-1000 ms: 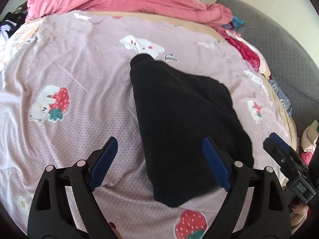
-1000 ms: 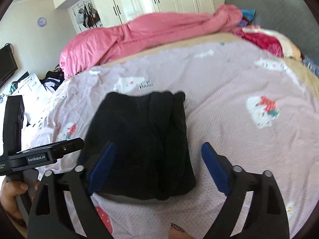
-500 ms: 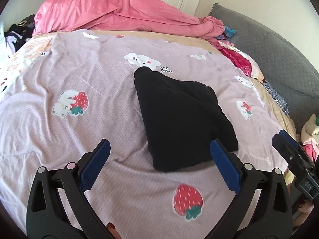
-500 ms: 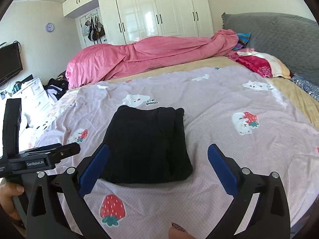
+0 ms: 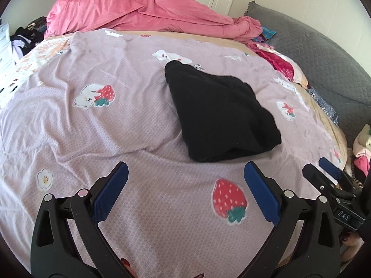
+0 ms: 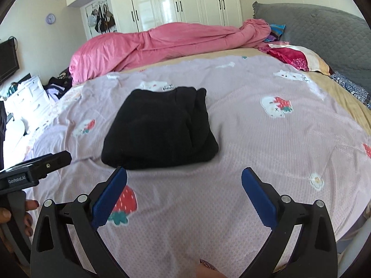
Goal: Fold small clothes
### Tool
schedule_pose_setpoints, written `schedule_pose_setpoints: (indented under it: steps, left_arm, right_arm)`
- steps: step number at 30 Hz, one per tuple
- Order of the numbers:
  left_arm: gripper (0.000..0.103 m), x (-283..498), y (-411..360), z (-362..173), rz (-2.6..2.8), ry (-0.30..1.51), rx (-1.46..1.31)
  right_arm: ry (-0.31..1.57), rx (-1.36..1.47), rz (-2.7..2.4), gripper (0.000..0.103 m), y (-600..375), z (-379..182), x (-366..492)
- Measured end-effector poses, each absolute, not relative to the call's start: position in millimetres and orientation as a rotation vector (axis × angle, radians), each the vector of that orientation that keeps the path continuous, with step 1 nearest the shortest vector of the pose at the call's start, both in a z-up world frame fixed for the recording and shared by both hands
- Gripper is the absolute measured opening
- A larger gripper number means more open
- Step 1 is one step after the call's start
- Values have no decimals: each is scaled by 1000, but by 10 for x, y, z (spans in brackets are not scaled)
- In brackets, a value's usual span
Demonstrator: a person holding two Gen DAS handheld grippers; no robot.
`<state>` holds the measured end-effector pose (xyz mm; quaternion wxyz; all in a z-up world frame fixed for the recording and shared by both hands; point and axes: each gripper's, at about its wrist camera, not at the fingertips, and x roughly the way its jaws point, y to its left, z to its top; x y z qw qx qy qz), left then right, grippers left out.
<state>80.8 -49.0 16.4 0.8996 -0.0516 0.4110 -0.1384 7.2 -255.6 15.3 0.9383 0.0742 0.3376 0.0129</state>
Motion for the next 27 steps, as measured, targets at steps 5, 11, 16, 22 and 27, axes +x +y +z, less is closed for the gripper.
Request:
schedule_pose_setpoints:
  steps: [5, 11, 16, 22, 27]
  left_arm:
    - [94, 762, -462, 82, -284, 869, -103]
    - [94, 773, -432, 55, -275, 880, -103]
    - [94, 779, -427, 66, -269, 884, -109]
    - [94, 776, -439, 65, -257, 896, -100]
    - [94, 758, -450, 74, -239, 895, -84]
  right_arm:
    - [703, 125, 24, 99, -2506, 111, 56]
    - [707, 125, 27, 99, -2484, 92, 58]
    - [710, 131, 30, 99, -2483, 85, 66]
    - [714, 137, 28, 99, -2492, 86, 84]
    - [714, 143, 24, 99, -2505, 84, 83]
